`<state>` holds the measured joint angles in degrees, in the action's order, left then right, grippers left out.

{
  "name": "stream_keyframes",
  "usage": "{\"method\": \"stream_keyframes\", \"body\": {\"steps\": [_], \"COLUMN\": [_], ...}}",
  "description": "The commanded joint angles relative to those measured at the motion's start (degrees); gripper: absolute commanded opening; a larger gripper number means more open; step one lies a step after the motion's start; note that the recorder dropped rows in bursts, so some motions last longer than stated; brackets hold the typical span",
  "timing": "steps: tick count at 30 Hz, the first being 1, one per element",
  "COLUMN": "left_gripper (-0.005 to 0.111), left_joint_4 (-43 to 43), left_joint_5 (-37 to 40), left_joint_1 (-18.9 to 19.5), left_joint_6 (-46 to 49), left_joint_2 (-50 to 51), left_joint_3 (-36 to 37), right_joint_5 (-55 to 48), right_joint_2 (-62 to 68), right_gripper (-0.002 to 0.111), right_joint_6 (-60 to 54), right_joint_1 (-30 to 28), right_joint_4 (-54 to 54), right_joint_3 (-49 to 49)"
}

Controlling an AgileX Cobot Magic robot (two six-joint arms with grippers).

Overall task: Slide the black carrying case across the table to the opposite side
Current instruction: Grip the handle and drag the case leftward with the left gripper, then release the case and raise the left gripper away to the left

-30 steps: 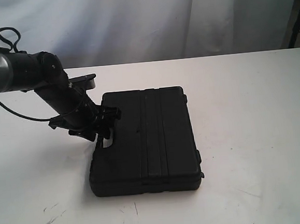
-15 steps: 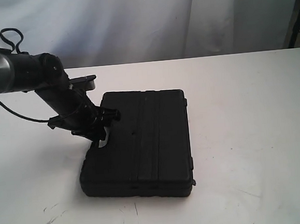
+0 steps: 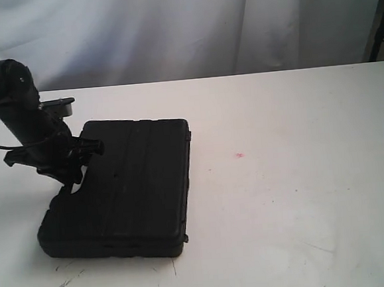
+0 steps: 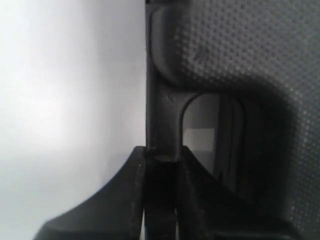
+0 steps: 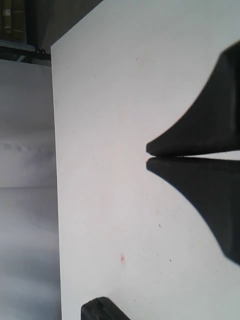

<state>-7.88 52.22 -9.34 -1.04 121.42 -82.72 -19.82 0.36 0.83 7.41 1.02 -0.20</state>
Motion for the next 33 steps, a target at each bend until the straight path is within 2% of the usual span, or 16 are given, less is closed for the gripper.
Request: {"method": "stream_keyframes", "body": {"steps": [1, 11, 14, 33], "left_gripper": [0.000, 0.000, 0.000, 0.000], "left_joint_4": [2.88, 5.95, 8.34, 9.84], "left_joint_5": [1.68, 1.80, 1.80, 2.06], "left_joint_1": [2.50, 5.43, 5.41, 5.41], "left_joint_6": [0.02, 0.02, -0.25, -2.35], "left_joint_2": [-1.99, -2.10, -2.10, -2.10], "left_joint_3": [-0.29, -0.29, -0.29, -0.29], "right_joint_5": [-0.01, -0.01, -0.01, -0.01], "right_joint_2": [-0.36, -0.36, -0.36, -0.36], "right_gripper": [0.000, 0.000, 0.000, 0.000], "right_joint_6": [0.01, 0.01, 0.01, 0.01], "right_joint_1": [-0.37, -0.37, -0.37, -0.37], "right_joint_4": [0.11, 0.11, 0.11, 0.11], "right_joint_3": [0.20, 0.20, 0.20, 0.20]}}
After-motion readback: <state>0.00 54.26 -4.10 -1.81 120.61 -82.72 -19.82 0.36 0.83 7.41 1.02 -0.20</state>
